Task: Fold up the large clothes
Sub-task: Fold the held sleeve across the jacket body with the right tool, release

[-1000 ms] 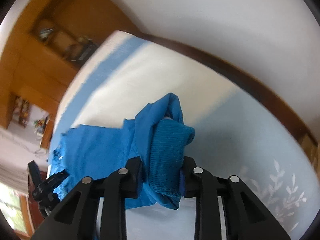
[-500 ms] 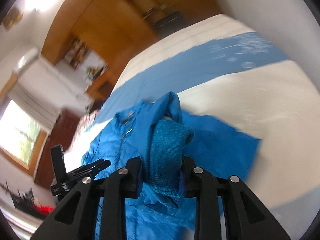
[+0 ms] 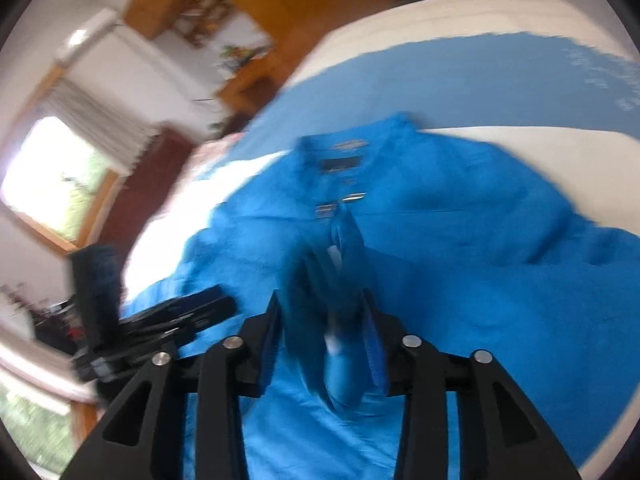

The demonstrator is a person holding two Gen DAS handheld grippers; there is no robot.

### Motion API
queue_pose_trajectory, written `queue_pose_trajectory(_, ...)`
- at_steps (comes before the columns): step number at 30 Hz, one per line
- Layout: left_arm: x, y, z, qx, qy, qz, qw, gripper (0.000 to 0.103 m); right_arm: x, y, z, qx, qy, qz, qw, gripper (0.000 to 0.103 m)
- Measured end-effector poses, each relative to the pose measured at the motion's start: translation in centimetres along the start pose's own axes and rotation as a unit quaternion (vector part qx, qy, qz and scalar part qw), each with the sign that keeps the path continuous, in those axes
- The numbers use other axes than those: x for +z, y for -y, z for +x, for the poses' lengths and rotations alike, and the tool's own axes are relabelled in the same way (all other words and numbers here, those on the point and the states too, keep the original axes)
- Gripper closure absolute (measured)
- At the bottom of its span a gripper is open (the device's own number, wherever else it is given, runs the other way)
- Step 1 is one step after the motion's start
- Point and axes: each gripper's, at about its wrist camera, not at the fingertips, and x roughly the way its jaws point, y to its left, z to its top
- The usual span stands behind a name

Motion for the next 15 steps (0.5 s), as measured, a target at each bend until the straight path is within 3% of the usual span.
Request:
queue_pose_trajectory(2, 0.0, -0.3, 0.3, -0.011, -0.004, -0.011, 0.9999, 0.040, -0.4, -0.4, -1.2, 0.023, 0.008, -0.010, 1.000, 0.063)
queue_pose_trajectory(6, 0.3, -0.2, 1.1, -0.036, -0.018, -0.027, 0.9988, 0.036, -1.3, 0.4, -4.8, -0.032, 0.042, -0.014, 0.999, 0.062)
queue_pose_trajectory(10, 1.0, 0.7, 3.0, -0.029, -0.043, -0.027, 0.9983, 0.030, -3.1, 3.8, -10.0, -0.115, 0.097, 0.016, 0.989, 0.061)
queue_pose_trajectory(13, 1.4, 1.0, 5.1, -0.005, -0.065, -0.036, 0.9972, 0.030, -3.8, 6.6, -12.6, -0.179, 0.127, 0.056, 0.974, 0.061)
queue_pose_trajectory(15, 1.7, 1.2, 6.6, -0.013, -0.078, -0.039, 0.9961, 0.031, -4.2, 9.2, -13.9, -0.212, 0.138, 0.095, 0.963, 0.061)
